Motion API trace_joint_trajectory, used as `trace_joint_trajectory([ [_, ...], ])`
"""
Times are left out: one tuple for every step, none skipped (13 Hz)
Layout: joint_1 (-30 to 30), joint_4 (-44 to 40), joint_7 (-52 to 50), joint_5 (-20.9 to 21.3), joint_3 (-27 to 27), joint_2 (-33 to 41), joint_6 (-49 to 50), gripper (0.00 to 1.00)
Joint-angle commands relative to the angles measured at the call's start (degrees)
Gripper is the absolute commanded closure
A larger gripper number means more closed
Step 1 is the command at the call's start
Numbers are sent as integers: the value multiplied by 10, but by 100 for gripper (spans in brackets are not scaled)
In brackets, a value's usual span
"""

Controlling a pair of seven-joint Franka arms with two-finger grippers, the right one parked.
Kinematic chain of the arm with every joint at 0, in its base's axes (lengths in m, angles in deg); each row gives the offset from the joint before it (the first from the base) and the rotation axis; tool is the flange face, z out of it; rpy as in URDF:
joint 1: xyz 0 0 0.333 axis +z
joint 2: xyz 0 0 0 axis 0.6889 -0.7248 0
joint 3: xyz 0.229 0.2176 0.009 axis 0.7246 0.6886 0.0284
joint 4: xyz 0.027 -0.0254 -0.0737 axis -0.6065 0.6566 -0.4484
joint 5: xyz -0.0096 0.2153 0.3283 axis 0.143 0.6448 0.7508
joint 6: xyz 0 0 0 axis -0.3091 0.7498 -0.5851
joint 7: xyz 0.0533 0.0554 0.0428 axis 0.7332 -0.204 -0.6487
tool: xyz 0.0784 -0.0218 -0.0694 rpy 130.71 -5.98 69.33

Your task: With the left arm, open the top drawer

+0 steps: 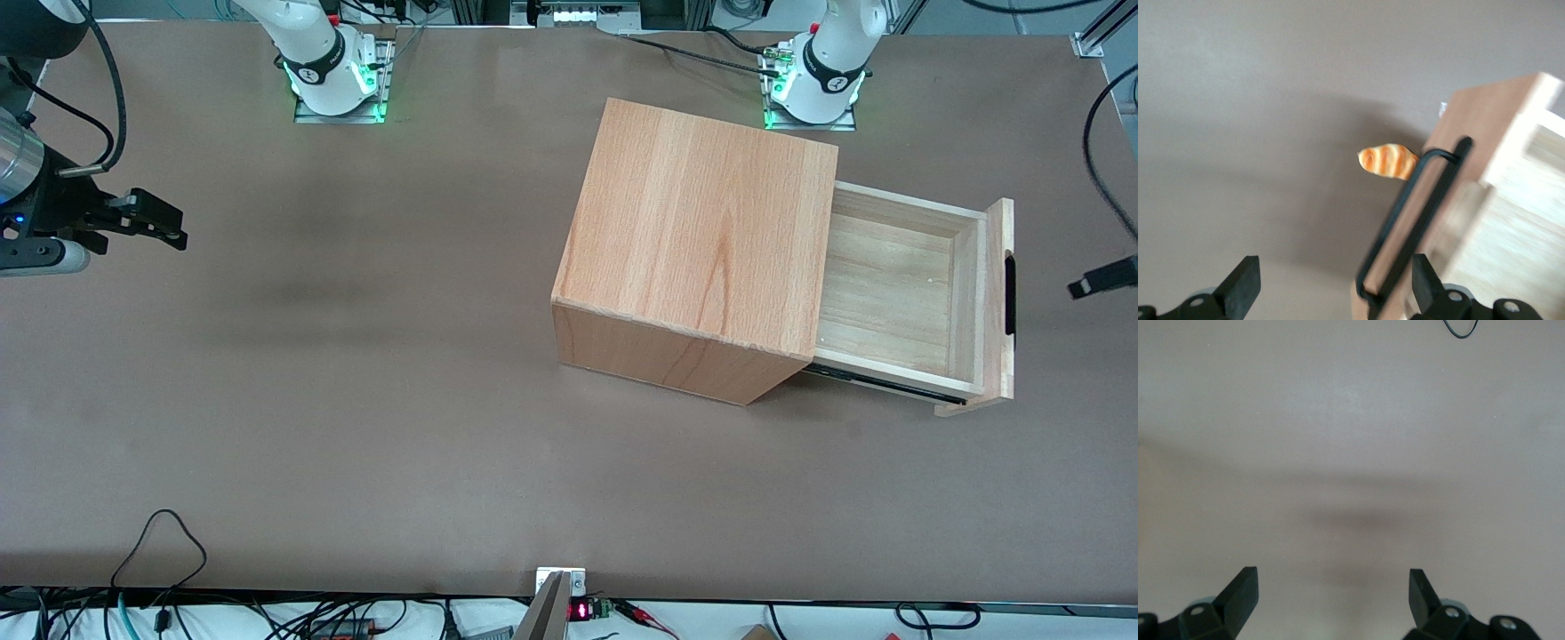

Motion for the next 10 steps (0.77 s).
trace_joint_trajectory([
  [-25, -32, -42, 26, 2, 26, 67, 0],
  [-40, -32, -48, 29, 2, 45, 77, 0],
  [-50, -32, -49, 31, 2, 66, 85, 0],
  [-67, -30, -53, 41, 2, 87, 91, 0],
  [-80, -26, -67, 46, 1, 110, 94, 0],
  [-90, -25, -83, 46, -2, 124, 109, 0],
  [-98, -23, -107, 47, -6, 139, 124, 0],
  [-104, -15, -125, 47, -13, 156, 129, 0],
  [-105, -1, -140, 47, -26, 174, 131, 0],
  [-105, 11, -151, 48, -35, 183, 132, 0],
])
